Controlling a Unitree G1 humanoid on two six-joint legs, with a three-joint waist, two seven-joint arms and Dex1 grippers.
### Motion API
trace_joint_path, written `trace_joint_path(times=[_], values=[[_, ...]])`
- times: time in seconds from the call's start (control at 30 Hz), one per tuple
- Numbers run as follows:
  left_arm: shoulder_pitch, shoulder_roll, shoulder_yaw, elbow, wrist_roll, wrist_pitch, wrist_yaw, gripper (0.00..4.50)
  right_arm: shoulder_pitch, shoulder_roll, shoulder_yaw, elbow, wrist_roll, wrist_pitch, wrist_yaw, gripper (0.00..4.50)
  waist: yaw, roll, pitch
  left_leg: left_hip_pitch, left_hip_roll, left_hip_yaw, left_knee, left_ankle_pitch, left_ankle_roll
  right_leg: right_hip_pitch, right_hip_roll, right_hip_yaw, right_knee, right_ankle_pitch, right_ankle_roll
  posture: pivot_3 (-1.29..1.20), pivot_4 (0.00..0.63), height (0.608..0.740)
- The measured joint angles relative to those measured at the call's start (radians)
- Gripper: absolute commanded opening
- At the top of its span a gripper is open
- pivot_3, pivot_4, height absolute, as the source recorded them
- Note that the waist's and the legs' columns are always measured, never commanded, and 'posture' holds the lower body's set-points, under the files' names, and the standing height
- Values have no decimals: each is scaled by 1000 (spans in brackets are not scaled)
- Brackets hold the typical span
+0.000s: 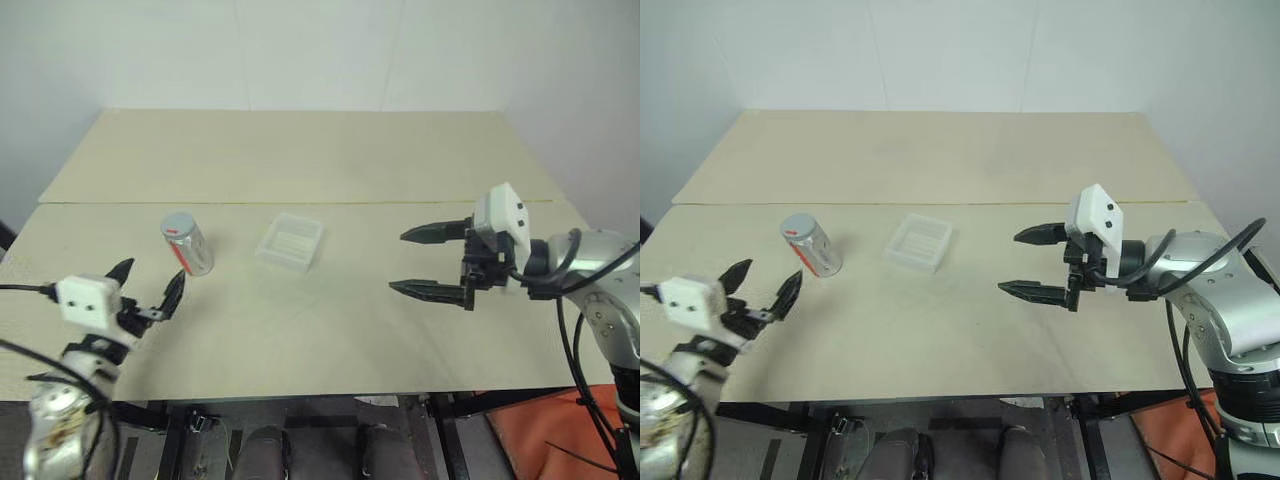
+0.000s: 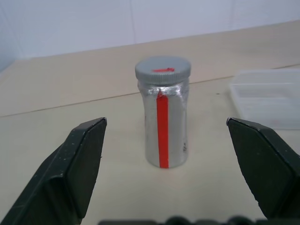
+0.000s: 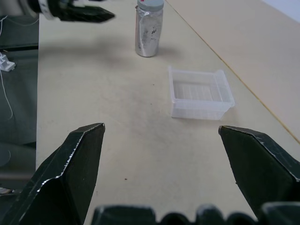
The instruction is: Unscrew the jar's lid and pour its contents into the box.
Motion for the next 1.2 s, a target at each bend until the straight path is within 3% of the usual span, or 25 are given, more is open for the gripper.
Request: trace_joint_path(times=[0.3,0.73,1.2], values=[[-111,-15,-51,161,72,-82,65,4467,-33,0,0,0,3,0,-3,4500,-5,0,0,0,0,-1,0,0,0,-1,0,0,1,0,0,0,150,740],[-290,33,-91,420,85,-190,36,4467,-33,0,2,-7,-23,-9,0,4500,-2,0,0,-1,1,1,0,0,0,-1,0,-2,1,0,0,0,150,740],[-379,37,-117,517,76,-208,32,4467,-32,0,0,-46,-21,-9,-2,4500,-2,0,0,-1,1,0,1,0,0,-1,0,-2,1,0,1,0,150,740]])
